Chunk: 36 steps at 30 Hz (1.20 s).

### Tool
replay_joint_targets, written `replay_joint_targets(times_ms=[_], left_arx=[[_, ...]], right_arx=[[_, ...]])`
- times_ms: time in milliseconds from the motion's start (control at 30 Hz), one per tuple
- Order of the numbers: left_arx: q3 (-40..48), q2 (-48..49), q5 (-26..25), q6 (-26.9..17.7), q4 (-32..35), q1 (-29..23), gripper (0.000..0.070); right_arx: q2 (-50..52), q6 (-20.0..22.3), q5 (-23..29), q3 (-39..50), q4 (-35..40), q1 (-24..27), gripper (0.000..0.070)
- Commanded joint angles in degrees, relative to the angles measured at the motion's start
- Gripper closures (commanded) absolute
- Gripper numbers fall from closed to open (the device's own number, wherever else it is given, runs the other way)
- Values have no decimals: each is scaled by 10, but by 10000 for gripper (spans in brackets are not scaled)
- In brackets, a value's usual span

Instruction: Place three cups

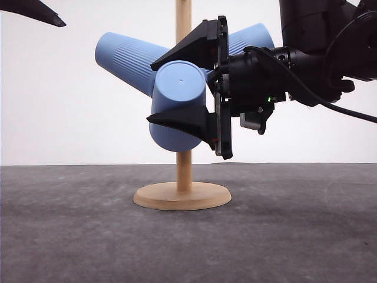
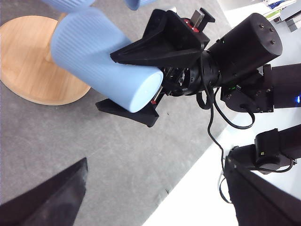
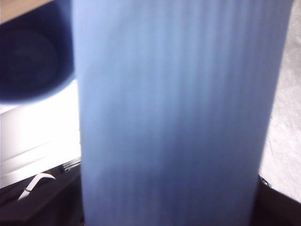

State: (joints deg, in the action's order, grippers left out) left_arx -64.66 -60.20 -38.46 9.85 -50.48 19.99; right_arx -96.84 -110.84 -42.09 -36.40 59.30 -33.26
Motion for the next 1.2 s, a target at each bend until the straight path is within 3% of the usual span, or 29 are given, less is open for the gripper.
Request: replay_joint_targets(times_ms=[0, 167, 533, 900, 933, 1067, 1167], left_arx=[[-14, -3, -1, -8, 6, 2, 143], [-14, -3, -1, -8, 7, 2, 143], [-14, -3, -1, -8, 8, 2, 143], [-14, -3, -1, -8, 8, 2, 143], [-14, -3, 0, -8, 8, 2, 143], [-14, -3, 16, -8, 7, 1, 143], [-14, -3, 30, -8, 6, -1, 143]], right_arx=[[0, -2, -4, -6, 7, 1, 154], [0, -2, -30, -5, 13, 0, 149], [38, -2, -30, 38, 16, -3, 149], [137, 5, -30, 120, 24, -19, 153], [149, 10, -31, 130, 24, -19, 163], [216, 74, -31, 199, 14, -15, 319], [272, 153, -33, 248, -27, 4, 329]])
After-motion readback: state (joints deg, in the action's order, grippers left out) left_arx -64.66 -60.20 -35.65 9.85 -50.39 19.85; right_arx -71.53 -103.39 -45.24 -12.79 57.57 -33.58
